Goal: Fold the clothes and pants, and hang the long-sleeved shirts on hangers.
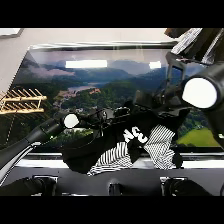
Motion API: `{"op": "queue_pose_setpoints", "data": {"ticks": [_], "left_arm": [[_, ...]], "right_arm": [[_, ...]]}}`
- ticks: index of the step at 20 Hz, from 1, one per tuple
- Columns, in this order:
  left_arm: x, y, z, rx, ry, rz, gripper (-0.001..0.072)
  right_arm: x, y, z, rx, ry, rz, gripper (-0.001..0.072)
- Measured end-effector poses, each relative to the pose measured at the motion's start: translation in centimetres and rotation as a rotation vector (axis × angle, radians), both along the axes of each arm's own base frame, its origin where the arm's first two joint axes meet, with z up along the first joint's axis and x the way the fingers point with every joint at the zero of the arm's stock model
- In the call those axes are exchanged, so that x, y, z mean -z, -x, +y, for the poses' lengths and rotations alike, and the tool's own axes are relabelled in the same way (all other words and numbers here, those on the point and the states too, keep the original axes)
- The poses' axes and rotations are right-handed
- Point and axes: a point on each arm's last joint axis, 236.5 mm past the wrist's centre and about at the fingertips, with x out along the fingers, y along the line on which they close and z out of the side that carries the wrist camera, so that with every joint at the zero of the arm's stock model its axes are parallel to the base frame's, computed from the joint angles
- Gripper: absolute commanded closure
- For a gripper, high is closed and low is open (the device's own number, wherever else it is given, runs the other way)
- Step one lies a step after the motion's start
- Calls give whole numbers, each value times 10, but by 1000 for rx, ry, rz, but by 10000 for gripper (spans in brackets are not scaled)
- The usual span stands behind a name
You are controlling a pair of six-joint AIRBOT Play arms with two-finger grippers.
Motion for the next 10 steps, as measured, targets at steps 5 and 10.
{"op": "queue_pose_setpoints", "data": {"ticks": [5,10], "left_arm": [[-3,-1,-3,-12,21,1,683],[-5,-3,-5,-26,37,6,683]], "right_arm": [[-8,-1,-30,55,89,-39,184],[-39,-5,-54,55,161,-126,68]]}}
